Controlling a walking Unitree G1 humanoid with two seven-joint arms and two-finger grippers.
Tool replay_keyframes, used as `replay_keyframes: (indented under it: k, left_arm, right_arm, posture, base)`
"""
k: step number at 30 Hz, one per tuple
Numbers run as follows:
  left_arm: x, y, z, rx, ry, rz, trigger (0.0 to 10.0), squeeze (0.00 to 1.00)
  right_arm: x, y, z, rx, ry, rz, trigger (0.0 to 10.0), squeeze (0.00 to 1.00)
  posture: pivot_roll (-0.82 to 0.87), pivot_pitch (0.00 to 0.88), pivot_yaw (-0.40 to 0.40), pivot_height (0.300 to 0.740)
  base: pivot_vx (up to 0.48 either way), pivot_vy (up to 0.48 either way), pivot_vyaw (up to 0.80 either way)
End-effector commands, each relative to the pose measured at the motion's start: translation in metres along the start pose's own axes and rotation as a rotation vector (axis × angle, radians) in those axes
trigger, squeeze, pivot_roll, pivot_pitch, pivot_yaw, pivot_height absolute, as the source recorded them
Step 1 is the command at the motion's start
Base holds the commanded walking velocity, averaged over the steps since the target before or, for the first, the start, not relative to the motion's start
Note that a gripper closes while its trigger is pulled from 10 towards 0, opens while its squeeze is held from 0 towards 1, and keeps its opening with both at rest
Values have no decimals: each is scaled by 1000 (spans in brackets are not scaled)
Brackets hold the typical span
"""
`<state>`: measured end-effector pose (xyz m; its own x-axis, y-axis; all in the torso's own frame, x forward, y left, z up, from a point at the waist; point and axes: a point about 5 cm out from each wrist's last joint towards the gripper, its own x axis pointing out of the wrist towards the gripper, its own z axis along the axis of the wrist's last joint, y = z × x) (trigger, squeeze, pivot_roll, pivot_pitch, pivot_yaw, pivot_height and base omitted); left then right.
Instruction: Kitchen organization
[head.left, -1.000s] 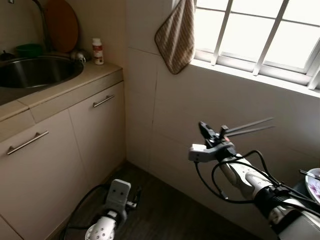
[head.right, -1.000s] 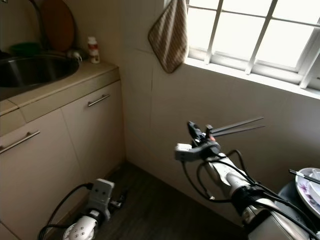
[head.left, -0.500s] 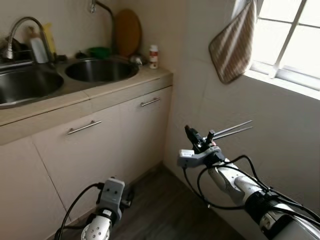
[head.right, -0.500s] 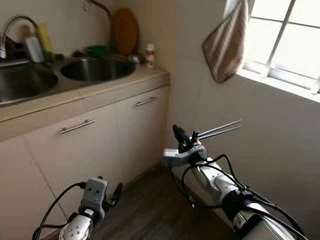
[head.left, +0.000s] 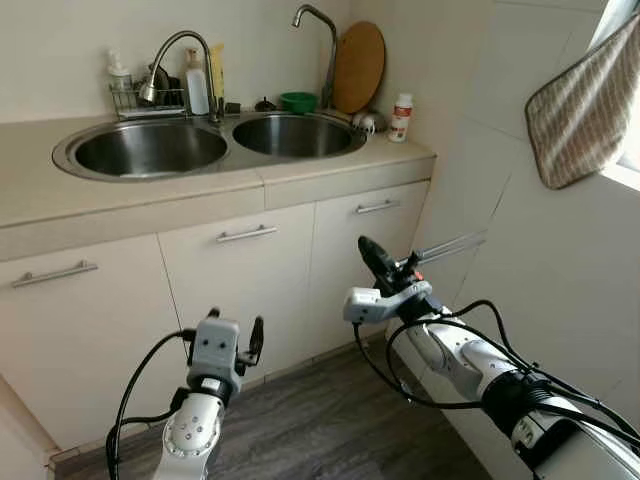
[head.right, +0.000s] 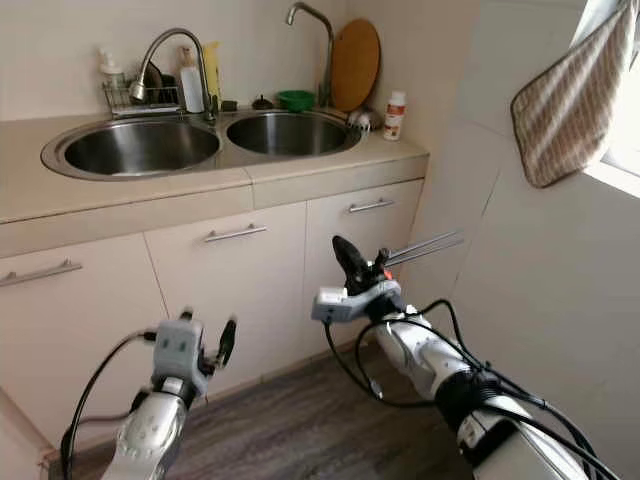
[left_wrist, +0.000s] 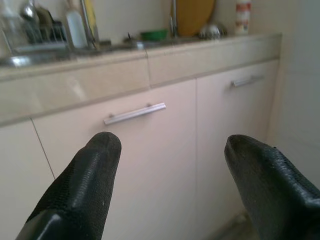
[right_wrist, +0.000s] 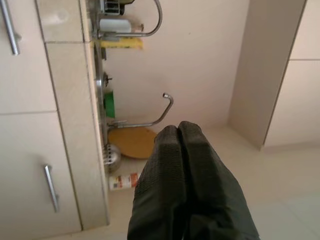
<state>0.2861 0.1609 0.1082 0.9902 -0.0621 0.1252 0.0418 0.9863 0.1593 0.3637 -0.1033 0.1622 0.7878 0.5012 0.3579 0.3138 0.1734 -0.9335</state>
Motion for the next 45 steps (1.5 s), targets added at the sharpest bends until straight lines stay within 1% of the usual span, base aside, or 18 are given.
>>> replay_keyframes:
  k: [1, 3, 6, 10, 13, 14, 16, 18, 23, 30, 45]
  left_arm:
    - [3, 8, 9, -12, -43, 36, 10000, 0]
    - [6, 10, 17, -12, -72, 43, 10000, 0]
    - [8, 11, 20, -16, -83, 47, 10000, 0]
    - [8, 11, 22, -23, -91, 52, 10000, 0]
    - [8, 10, 23, -26, -97, 54, 10000, 0]
    - [8, 10, 23, -26, -97, 54, 10000, 0]
    - [9, 10, 24, -29, -102, 56, 10000, 0]
    - [10, 10, 26, -31, -108, 58, 10000, 0]
    - [12, 12, 32, -32, -134, 64, 10000, 0]
    - [16, 15, 41, -24, -170, 75, 10000, 0]
    - [18, 15, 46, -16, -191, 76, 10000, 0]
  right_arm:
    - [12, -13, 3, -7, -38, -54, 10000, 0]
    - [17, -16, 6, -3, -58, -64, 10000, 0]
    - [19, -18, 8, 0, -73, -70, 10000, 0]
    - [23, -20, 11, -15, -114, -74, 10000, 0]
    - [25, -23, 13, -47, -154, -81, 10000, 0]
    - [25, -23, 13, -47, -154, -81, 10000, 0]
    - [27, -26, 17, -52, -199, -92, 10000, 0]
    - [28, -27, 19, -58, -214, -97, 10000, 0]
    - [34, -32, 23, -63, -251, -115, 10000, 0]
    - [44, -40, 28, -59, -273, -148, 10000, 0]
    - [50, -46, 31, -69, -308, -172, 10000, 0]
  posture:
    - [-3, 0, -105, 740]
    - [1, 0, -108, 740]
    - [0, 0, -108, 740]
    - [-2, 0, -111, 740]
    - [-4, 0, -112, 740]
    - [-4, 0, -112, 740]
    - [-4, 0, -112, 740]
    - [-5, 0, -112, 740]
    - [-4, 0, -115, 740]
    - [0, 0, -118, 740]
    - [0, 0, -123, 740]
  base:
    - [0, 0, 0]
    - [0, 0, 0]
    - [0, 0, 0]
    - [0, 0, 0]
    - [0, 0, 0]
    - [0, 0, 0]
    - [0, 0, 0]
    - [0, 0, 0]
    - [0, 0, 494]
    - [296, 0, 557]
    - [387, 0, 548]
